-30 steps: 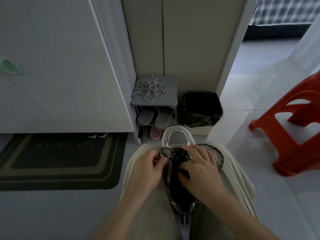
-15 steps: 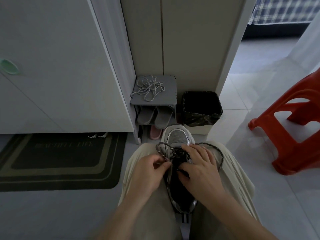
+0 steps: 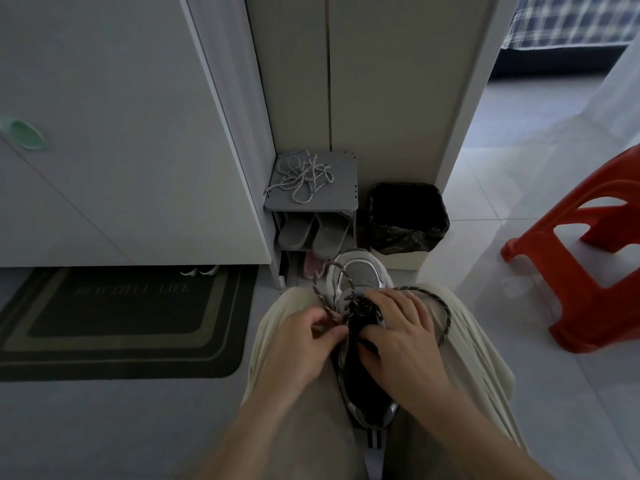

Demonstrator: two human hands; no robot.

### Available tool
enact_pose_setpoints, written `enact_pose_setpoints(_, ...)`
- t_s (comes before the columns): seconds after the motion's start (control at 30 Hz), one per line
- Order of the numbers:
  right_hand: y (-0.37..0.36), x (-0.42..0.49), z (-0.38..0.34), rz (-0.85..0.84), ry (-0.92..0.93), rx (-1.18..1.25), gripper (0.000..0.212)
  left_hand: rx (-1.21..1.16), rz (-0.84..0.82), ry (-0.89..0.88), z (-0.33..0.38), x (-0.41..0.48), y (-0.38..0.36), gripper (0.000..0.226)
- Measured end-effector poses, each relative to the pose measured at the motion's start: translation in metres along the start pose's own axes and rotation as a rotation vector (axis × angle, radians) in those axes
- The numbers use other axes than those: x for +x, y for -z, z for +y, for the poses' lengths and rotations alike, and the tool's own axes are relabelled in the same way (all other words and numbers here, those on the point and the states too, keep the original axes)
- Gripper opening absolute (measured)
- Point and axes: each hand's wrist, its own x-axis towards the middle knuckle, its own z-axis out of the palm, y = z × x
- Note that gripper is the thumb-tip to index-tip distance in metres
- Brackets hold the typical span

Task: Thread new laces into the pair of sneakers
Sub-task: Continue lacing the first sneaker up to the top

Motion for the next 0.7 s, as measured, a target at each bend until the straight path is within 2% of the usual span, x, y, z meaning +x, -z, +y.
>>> enact_pose_setpoints(0.13,0.003,0.000,0.002,0.012,-0.022,0.015,0.024,0.019,0.083,-0.041,0.002,0.000,-0.002,0.017)
enact_pose_setpoints(0.23,0.004,0.002,0.003,0.031,-0.031,0.023,0.022,-0.061,0.114,0.011,0.004,0.003,0.006,0.019)
enact_pose_setpoints(0.43,-0.003,0.006,-0.002,0.114,-0.030,0.117,0.023,-0.256,0.211,0.128,0.009,0.006,0.024,0.006)
enact_pose_setpoints(0.6,-0.006,0.004,-0.002,0.150,-0.043,0.182,0.022,-0.057,0.117,0.118,0.010,0.002,0.030,0.010)
enact_pose_setpoints(0.7,-0.001,0.002,0.008,0.166,-0.100,0.217,0.019,0.181,0.048,0.154,0.007,0.002,0.036,0.022)
